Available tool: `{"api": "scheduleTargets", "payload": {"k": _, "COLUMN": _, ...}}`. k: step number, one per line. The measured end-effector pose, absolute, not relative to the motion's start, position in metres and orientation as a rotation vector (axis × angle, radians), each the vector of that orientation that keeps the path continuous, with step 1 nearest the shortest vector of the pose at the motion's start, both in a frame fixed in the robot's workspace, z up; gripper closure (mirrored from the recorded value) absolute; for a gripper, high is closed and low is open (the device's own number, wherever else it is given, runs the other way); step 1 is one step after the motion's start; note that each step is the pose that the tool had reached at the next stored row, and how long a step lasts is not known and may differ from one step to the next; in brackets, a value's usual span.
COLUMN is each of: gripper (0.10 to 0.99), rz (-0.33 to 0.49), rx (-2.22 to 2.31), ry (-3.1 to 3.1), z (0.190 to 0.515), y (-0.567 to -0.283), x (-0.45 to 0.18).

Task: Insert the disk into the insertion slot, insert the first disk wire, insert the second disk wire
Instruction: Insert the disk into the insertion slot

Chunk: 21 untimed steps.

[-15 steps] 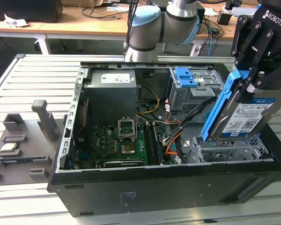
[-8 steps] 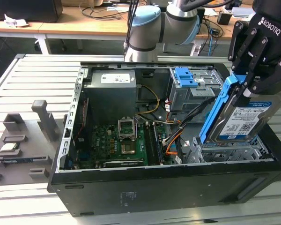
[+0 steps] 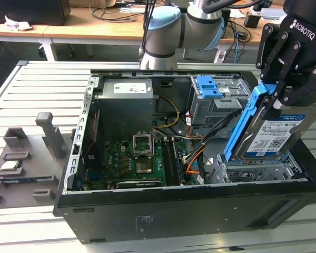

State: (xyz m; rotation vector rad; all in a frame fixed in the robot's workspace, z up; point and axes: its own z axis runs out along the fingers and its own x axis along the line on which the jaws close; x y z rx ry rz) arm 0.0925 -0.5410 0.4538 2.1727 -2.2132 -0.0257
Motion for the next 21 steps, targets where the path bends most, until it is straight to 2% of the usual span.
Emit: {"api": "scheduleTargets", "payload": {"k": 21, "gripper": 0.718, "rz": -0.026, "rx": 2.175, "ry": -2.211, "z": 0.431, "y": -0.541, "x": 0.09}}
